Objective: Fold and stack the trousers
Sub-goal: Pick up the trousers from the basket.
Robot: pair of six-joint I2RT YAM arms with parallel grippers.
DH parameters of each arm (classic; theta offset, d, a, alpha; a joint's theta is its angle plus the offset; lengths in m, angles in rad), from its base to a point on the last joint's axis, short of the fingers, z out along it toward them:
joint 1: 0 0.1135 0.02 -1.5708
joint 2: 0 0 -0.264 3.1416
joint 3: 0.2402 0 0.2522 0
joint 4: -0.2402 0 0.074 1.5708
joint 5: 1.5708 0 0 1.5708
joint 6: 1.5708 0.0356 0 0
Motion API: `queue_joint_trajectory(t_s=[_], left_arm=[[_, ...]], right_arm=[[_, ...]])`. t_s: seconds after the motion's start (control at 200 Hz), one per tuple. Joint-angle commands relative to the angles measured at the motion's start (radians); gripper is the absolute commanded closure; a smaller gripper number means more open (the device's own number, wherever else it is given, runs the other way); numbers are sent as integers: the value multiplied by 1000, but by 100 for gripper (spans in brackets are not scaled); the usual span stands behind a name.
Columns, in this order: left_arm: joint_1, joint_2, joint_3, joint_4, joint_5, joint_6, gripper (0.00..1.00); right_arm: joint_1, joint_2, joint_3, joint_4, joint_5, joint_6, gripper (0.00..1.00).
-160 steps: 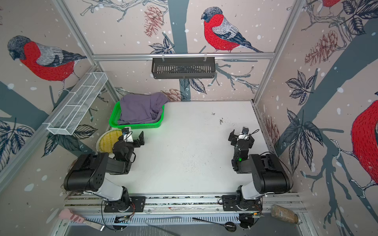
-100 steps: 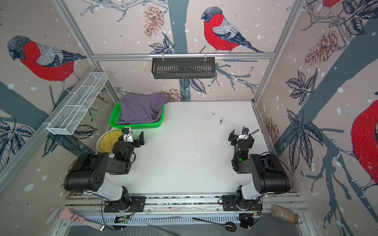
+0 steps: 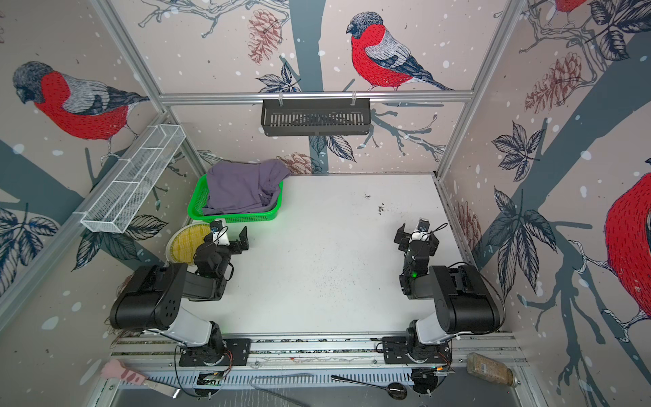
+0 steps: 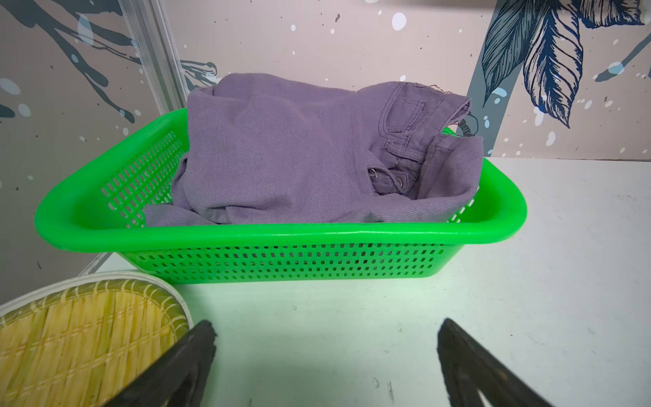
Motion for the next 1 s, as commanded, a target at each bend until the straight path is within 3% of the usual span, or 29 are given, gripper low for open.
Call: queue_joint_trajectory(t_s=[0.0, 0.12, 0.18, 0.345, 0.495, 0.65, 0.805, 0.996], left_arm=[[0, -1, -5, 59, -1, 6, 2], [0, -67, -81, 147, -44, -11, 2], [0, -156, -106, 118, -66, -14, 2], [-26, -419, -28, -225, -131, -67, 2], [-33, -493, 112, -480, -152, -204, 2], [-35, -415, 376, -865, -136, -255, 2], [-32, -265, 545, -984, -56, -217, 2], [-7, -22, 888, -1278, 11, -123, 2]], right_arm=[[-2, -7, -3, 24, -21, 10, 0], [-2, -83, -34, 41, -15, 4, 0], [-2, -186, -17, -90, -25, 4, 0], [-2, -415, 36, -307, -133, 13, 0], [11, -501, 131, -506, -240, 26, 0], [66, -497, 267, -710, -296, 12, 0], [137, -443, 403, -834, -327, 12, 0], [225, -351, 558, -989, -386, -15, 0]])
